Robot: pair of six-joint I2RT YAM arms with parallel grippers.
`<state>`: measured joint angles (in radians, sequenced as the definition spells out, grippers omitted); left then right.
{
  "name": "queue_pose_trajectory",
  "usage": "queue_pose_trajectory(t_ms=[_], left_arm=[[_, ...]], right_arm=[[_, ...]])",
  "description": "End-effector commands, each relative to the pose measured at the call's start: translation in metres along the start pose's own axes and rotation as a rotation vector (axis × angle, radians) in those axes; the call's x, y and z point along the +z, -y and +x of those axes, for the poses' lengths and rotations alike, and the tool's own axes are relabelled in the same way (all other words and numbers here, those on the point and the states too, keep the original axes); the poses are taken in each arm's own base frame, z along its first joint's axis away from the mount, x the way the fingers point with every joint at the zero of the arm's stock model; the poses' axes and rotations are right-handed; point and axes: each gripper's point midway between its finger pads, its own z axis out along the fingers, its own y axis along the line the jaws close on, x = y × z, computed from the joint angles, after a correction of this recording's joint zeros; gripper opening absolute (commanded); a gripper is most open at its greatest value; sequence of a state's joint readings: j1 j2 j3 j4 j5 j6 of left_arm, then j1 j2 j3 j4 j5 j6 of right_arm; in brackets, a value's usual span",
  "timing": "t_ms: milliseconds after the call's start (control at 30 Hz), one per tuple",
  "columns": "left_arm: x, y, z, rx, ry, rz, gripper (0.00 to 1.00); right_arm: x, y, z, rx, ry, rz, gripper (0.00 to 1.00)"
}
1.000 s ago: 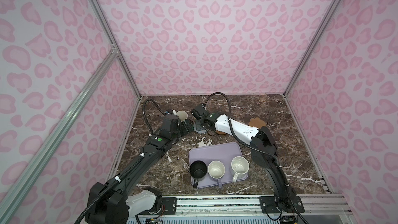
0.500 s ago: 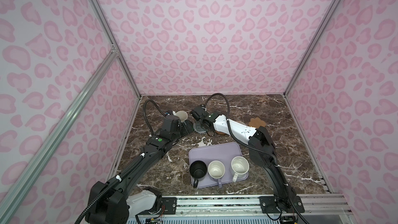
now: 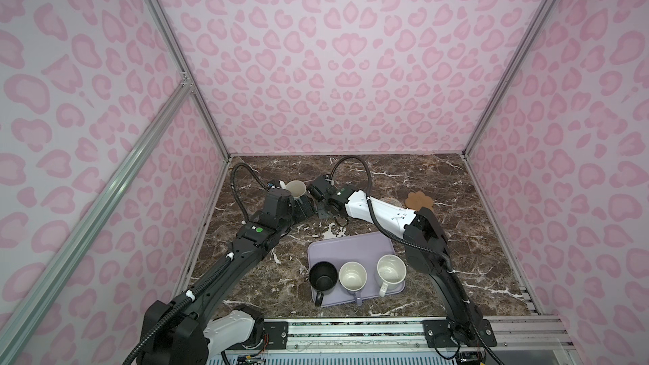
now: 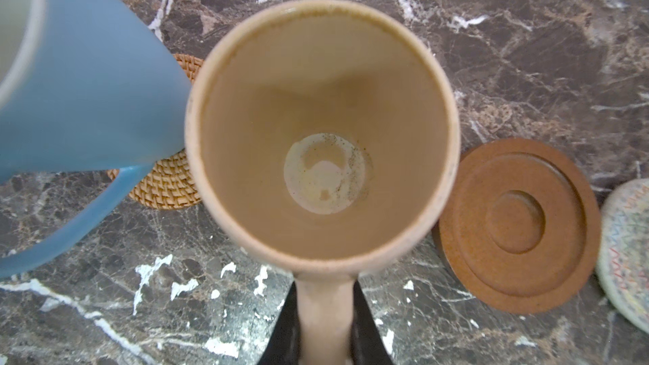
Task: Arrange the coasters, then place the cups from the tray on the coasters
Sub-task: 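Lower the beige mug onto the light blue woven coaster and open the right gripper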
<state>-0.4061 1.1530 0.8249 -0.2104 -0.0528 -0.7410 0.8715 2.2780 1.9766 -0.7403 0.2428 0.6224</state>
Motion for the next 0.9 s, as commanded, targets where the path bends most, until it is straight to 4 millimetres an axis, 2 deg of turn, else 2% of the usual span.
queue_pose_trajectory(t_ms=[0, 200, 300, 700, 867], left_arm=[[-0.002, 0.0, -0.003, -0.005, 0.02, 0.001, 0.97], [-0.002, 0.0, -0.003, -0.009, 0.021, 0.005, 0.97], [-0.002, 0.0, -0.003, -0.011, 0.023, 0.005, 0.97], [-0.006, -0.001, -0.006, -0.007, 0.035, 0.001, 0.97], [-0.004, 0.0, -0.004, -0.011, 0.029, 0.008, 0.97]], right_arm=[[0.006, 0.006, -0.001, 0.025, 0.01, 0.027, 0.0], [0.005, 0.01, 0.005, 0.021, -0.006, 0.047, 0.0], [-0.004, 0.006, -0.003, 0.004, 0.04, 0.046, 0.0], [-0.013, 0.018, -0.017, -0.001, 0.102, 0.078, 0.0], [-0.005, 0.019, -0.011, -0.007, 0.078, 0.081, 0.0]])
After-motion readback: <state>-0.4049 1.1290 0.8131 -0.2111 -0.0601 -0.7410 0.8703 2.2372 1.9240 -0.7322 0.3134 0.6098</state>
